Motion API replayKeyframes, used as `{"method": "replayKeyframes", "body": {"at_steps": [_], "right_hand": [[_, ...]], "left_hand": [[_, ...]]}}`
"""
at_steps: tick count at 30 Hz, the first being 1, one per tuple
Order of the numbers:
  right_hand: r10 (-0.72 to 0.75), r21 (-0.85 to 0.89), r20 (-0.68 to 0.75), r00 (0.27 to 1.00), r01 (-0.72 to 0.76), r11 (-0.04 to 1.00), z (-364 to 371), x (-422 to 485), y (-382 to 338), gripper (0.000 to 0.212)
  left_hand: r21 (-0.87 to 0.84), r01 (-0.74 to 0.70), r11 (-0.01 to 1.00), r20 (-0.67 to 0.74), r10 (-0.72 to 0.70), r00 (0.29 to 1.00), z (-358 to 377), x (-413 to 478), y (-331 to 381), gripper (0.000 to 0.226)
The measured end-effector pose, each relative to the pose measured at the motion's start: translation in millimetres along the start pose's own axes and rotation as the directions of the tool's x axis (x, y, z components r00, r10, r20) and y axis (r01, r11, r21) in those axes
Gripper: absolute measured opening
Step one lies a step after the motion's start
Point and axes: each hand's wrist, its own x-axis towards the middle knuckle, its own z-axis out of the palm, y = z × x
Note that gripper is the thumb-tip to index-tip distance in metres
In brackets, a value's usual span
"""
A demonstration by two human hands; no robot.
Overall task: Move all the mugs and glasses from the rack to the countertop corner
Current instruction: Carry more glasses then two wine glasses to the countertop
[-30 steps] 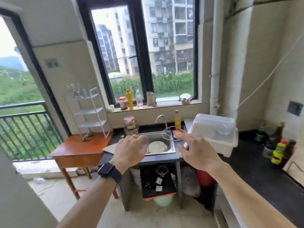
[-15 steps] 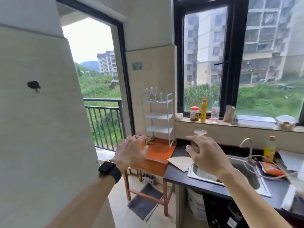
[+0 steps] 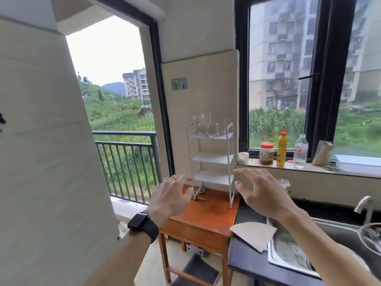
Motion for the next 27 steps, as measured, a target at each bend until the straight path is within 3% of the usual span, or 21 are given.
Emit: {"method": "replayKeyframes", "body": {"at_steps": [12,18,24,27], "right_hand": [[-0.010,-0.038,0.003,1.000,0.010,0.999,77.6,212.3,76.3,0.044],[0.042,-0.051,0.011,0.999,-0.042,0.998,115.8,280.4,110.8,0.049],[0.128,-0.089,0.028,0.991,-0.125,0.988,154.6,345.1,136.8,0.050],[0.202,-0.004,-0.001,0.979,-0.202,0.979,172.1,387.2,144.1,0.050]], "left_hand": [[0.079,0.000,0.997,-0.017,0.001,1.000,31.1,237.5,-56.1,0.041],[-0.198,0.033,0.980,0.027,-0.028,0.999,73.0,327.9,-81.7,0.041],[-0.340,-0.028,0.940,0.057,0.051,0.997,111.9,423.2,-98.8,0.041],[-0.447,-0.031,0.894,0.086,0.078,0.993,127.6,476.8,-104.6,0.043]]}}
